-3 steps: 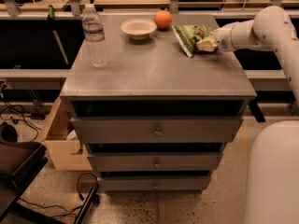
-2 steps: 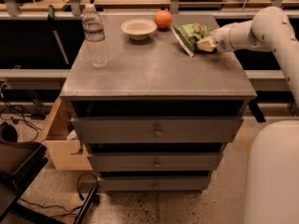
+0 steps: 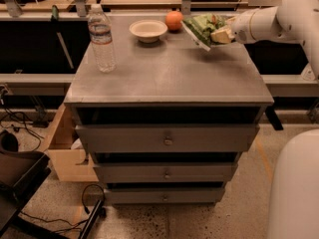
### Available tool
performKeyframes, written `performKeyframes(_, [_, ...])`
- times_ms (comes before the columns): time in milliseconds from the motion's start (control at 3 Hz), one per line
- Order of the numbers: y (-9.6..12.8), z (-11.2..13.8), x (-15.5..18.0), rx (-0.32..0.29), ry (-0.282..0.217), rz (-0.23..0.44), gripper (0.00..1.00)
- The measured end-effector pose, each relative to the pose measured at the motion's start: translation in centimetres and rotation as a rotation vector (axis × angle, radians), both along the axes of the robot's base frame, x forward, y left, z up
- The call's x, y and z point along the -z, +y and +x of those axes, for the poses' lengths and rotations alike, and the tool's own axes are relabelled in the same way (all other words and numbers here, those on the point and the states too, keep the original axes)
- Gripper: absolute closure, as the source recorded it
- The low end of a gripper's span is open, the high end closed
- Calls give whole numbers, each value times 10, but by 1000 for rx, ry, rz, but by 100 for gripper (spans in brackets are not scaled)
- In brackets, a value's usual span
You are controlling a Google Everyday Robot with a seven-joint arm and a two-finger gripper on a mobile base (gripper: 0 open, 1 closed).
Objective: Move green jalapeno chip bag near water bottle
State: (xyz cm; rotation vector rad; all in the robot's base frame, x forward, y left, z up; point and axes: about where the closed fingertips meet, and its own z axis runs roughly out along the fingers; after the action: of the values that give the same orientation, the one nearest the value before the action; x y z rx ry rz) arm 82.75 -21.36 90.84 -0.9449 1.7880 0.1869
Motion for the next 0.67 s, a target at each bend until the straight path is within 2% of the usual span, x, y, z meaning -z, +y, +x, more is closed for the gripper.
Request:
performKeyframes(333, [17, -29, -41, -54, -60, -13, 100])
performKeyframes(667, [44, -60, -56, -124, -75, -36, 100])
